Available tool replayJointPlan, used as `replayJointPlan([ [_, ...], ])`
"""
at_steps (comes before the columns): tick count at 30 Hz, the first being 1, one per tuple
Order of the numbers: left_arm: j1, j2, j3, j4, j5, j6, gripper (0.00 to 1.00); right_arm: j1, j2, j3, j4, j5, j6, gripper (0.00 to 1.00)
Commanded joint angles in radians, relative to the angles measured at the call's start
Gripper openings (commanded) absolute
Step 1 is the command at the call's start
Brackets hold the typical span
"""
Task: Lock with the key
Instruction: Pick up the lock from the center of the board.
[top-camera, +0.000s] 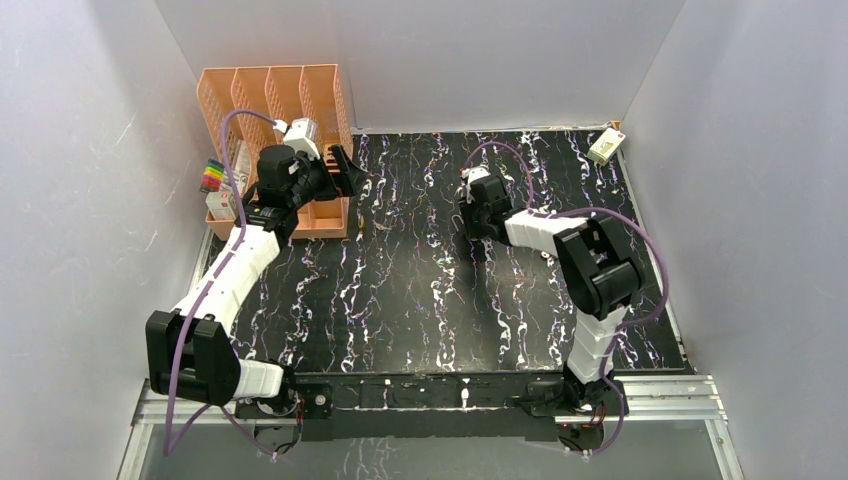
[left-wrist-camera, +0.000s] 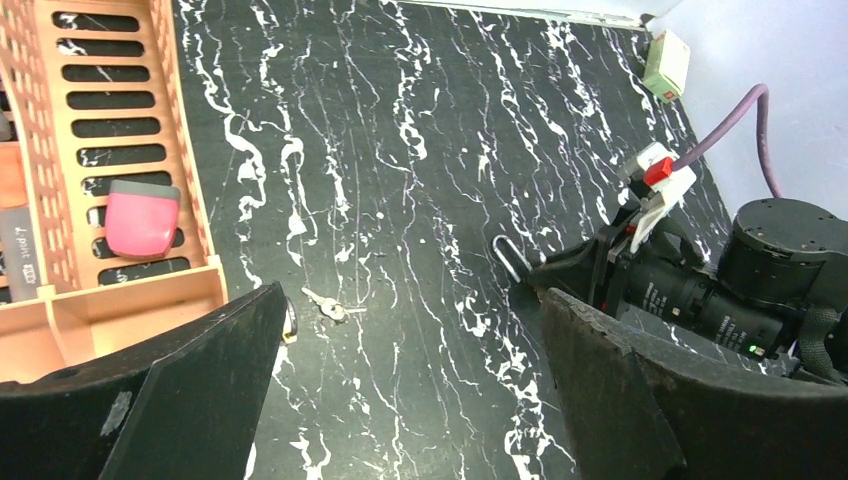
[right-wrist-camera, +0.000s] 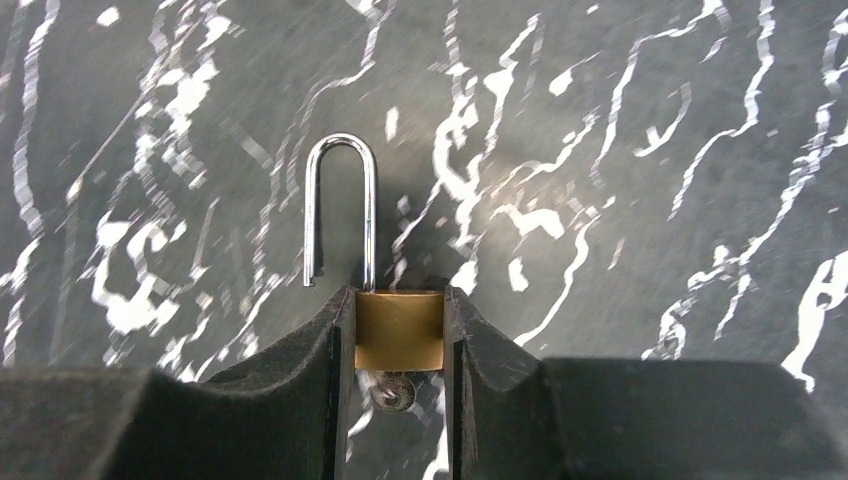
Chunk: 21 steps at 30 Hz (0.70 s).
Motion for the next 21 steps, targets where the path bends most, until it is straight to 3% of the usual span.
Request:
replayJointPlan([
  [1,0.004,0.003,0.008,0.033,0.08,0.011,0.98,0.008,-0.168,-0.023,-0.029,-0.173,-0.01,0.28],
  [7,0.004,0.032,-0.02,0.134,0.358,0.015,0.98,0.008,-0.389,-0.051,-0.051,-0.403,-0.015,0.27],
  [10,0.004,0.026,-0.068,0.262,0.53,-0.016,0.98,0.008,-0.468,-0.05,-0.099,-0.509,-0.025,0.27],
  [17,0.004,-0.055,-0.178,0.493,0.82,-0.058,0.98,-0.012,-0.582,-0.027,-0.174,-0.808,-0.007,0.28],
  [21,0.004,-0.059,-0.216,0.676,0.973,-0.166,0.95,-0.017,-0.603,-0.02,-0.156,-0.934,0.033,0.28],
])
